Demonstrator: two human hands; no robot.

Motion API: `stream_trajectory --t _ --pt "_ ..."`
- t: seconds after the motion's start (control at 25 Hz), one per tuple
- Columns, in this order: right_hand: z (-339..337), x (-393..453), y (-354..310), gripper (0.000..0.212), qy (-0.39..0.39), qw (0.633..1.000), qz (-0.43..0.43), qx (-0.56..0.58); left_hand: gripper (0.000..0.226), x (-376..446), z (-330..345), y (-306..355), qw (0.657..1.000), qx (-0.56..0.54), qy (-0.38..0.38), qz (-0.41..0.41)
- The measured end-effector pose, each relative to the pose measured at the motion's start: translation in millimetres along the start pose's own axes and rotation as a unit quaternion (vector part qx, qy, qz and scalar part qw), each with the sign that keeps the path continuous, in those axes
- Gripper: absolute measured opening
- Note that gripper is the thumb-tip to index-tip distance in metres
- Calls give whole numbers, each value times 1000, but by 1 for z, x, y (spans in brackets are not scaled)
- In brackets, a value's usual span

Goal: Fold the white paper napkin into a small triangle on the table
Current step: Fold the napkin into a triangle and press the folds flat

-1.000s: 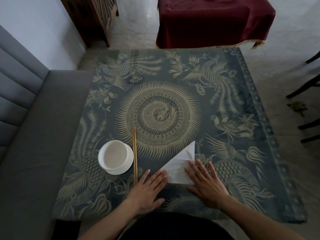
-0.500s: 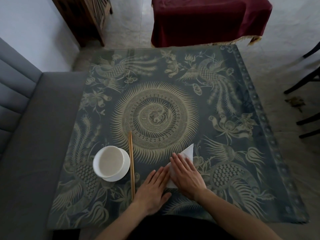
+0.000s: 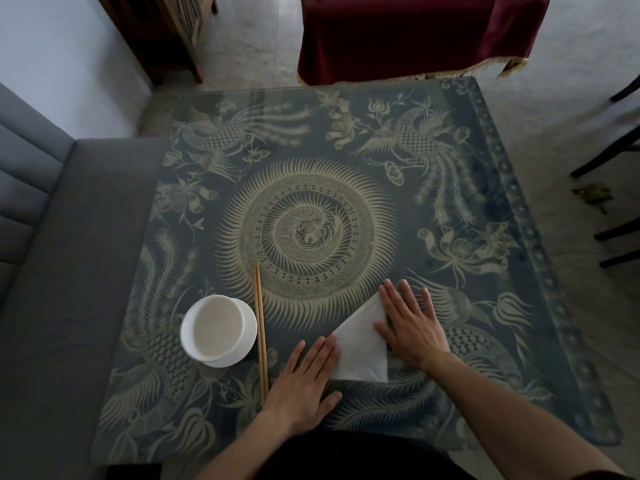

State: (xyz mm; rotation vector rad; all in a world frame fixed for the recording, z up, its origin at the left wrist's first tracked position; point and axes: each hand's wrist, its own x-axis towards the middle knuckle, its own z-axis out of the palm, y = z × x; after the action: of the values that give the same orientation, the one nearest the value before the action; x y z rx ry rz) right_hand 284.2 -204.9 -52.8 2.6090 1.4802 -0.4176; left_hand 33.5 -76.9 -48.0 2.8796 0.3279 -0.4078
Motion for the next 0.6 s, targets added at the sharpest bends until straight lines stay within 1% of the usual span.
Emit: stream_trajectory --t 0.08,0.16,0.28,0.4,0.6 --pt "-3 -1 -1 73 13 1000 -3 14 77 0 0 -1 1000 -1 3 0" --pt "-7 -9 -13 71 47 998 -7 48 77 0 -1 -1 1000 -12 13 -4" --pt "0 -34 -51 66 75 992 -57 79 74 7 -5 8 999 -39 32 -15" --pt "17 -61 -77 69 57 989 -92 99 75 12 -2 21 999 -42 33 0" --pt "25 -72 -68 74 22 995 -70 73 73 -3 7 15 1000 -13 14 -17"
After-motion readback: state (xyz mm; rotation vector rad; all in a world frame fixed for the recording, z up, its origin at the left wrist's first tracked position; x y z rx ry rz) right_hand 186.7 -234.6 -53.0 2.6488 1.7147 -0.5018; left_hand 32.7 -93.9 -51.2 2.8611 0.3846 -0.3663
